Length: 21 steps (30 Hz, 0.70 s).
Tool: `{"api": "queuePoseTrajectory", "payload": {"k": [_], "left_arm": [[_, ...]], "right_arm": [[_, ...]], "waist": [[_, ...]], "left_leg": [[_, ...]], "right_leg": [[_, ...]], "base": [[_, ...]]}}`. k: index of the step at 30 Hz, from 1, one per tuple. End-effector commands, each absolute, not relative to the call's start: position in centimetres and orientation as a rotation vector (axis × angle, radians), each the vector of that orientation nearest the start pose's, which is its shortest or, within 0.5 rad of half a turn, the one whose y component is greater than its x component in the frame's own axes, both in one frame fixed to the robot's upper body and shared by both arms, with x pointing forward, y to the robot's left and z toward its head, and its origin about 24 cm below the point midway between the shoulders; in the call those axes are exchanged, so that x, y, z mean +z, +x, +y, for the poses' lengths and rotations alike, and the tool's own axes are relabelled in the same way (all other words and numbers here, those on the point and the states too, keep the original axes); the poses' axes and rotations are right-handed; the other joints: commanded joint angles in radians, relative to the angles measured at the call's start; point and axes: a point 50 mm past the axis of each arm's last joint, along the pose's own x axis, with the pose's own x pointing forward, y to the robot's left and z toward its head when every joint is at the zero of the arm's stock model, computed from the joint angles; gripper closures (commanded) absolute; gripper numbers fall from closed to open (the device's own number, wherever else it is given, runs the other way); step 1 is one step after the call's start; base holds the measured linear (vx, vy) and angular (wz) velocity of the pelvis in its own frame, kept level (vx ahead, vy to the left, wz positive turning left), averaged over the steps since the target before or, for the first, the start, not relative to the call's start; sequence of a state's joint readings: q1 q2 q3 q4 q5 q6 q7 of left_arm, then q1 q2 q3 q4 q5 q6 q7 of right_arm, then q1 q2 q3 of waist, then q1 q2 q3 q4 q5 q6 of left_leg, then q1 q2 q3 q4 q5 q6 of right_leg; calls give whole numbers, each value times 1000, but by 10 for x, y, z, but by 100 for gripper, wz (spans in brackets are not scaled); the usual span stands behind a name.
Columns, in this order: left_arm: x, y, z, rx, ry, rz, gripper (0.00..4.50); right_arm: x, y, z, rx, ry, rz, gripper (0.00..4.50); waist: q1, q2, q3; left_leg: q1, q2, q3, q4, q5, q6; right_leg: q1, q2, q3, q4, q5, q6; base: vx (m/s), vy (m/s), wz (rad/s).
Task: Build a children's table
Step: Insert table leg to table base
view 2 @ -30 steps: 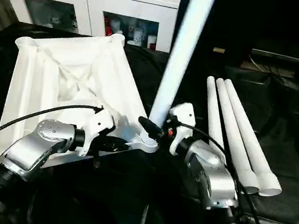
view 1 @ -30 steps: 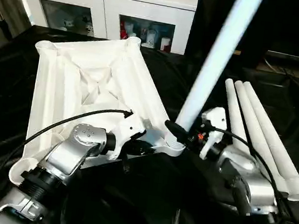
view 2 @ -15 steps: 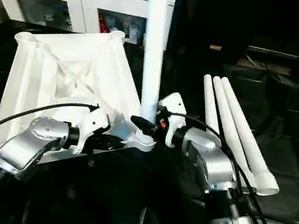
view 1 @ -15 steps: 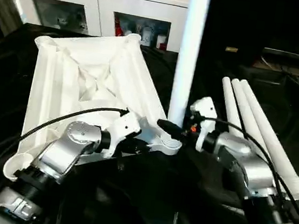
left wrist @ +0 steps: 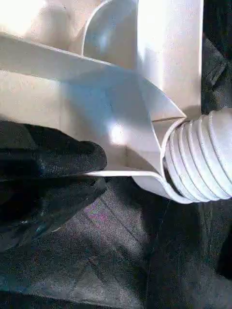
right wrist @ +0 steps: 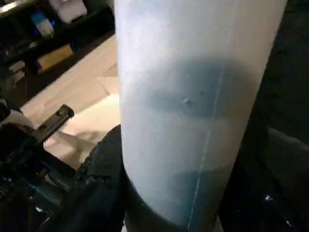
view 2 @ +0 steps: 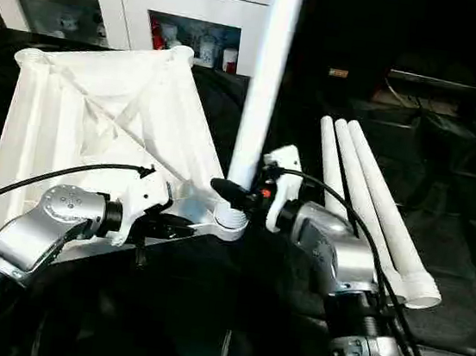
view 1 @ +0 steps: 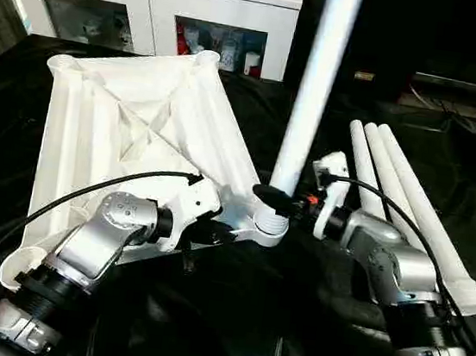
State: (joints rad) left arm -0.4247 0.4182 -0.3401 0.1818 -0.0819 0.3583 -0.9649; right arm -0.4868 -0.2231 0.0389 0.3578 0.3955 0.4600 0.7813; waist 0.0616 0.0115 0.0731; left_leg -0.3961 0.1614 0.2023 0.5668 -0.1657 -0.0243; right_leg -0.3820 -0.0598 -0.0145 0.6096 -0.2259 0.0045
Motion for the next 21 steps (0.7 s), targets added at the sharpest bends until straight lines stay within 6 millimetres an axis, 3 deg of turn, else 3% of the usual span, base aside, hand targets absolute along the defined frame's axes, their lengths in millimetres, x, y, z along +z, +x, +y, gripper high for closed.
{"api": "queuePoseTrajectory", "payload": {"k": [1,5,6,8,13,21], "left_arm": [[60,286,113,-1213,336,391,450],[61,288,113,-1206,331,385,450],[61,288,113,-1204,331,385,450],[61,289,112,-1202,332,384,450],[62,291,113,-1187,334,381,450],[63,294,115,-1172,342,383,450]], "right_arm": [[44,313,-137,815,279,391,259],[31,306,-144,755,345,389,259],[27,304,-144,741,360,385,259],[22,301,-146,718,377,380,259],[11,294,-149,662,412,354,259],[8,285,-155,642,372,311,259]], "waist": [[-2,-8,-53],[-2,-5,-54],[0,0,-54],[-1,-4,-54],[1,3,-54],[5,3,-52]], "left_leg": [[33,73,-30,-61,-148,45],[33,73,-31,-61,-151,45],[34,73,-31,-61,-154,43],[33,73,-30,-61,-161,41],[35,74,-32,-65,-187,27],[34,74,-33,-67,-207,23]], "right_leg": [[20,-82,38,-71,-87,-234],[22,-83,37,-70,-88,-237],[21,-82,37,-70,-86,-238],[21,-81,37,-71,-87,-237],[19,-83,37,-74,-122,-230],[18,-82,38,-77,-128,-220]], "base": [[0,0,0],[0,0,0],[0,0,0],[0,0,0],[0,0,0],[0,0,0]]}}
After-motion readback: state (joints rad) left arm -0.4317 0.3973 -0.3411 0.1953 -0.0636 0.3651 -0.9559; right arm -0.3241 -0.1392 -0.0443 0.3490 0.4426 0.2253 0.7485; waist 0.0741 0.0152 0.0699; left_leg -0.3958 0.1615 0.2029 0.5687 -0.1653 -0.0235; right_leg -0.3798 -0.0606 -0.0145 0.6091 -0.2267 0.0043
